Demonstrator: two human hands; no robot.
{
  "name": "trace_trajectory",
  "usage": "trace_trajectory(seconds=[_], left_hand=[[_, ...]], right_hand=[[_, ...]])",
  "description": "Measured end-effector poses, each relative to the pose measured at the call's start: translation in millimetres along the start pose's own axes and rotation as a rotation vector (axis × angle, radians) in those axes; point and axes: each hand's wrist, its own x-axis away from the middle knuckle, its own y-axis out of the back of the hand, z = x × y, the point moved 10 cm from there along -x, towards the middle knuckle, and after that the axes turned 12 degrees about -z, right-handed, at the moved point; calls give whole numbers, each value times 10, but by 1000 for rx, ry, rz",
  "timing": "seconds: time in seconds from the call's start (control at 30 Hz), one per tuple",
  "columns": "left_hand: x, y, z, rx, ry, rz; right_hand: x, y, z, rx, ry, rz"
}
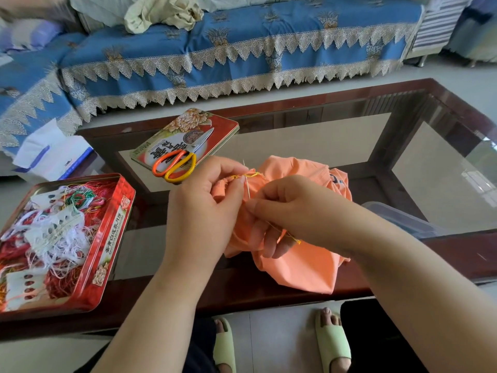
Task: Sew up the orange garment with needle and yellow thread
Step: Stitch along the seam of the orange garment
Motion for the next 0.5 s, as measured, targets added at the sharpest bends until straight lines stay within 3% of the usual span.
trace_trajectory(seconds=[0.17, 0.33, 0.5], left_hand=[[18, -86, -24, 49, 1, 82], [54, -171, 332, 140, 367, 138], [77, -204, 420, 219, 470, 174]], right_hand=[[-50, 179, 94, -27, 92, -180], [-18, 266, 185, 80, 174, -220], [-13, 255, 207, 176, 231, -238]])
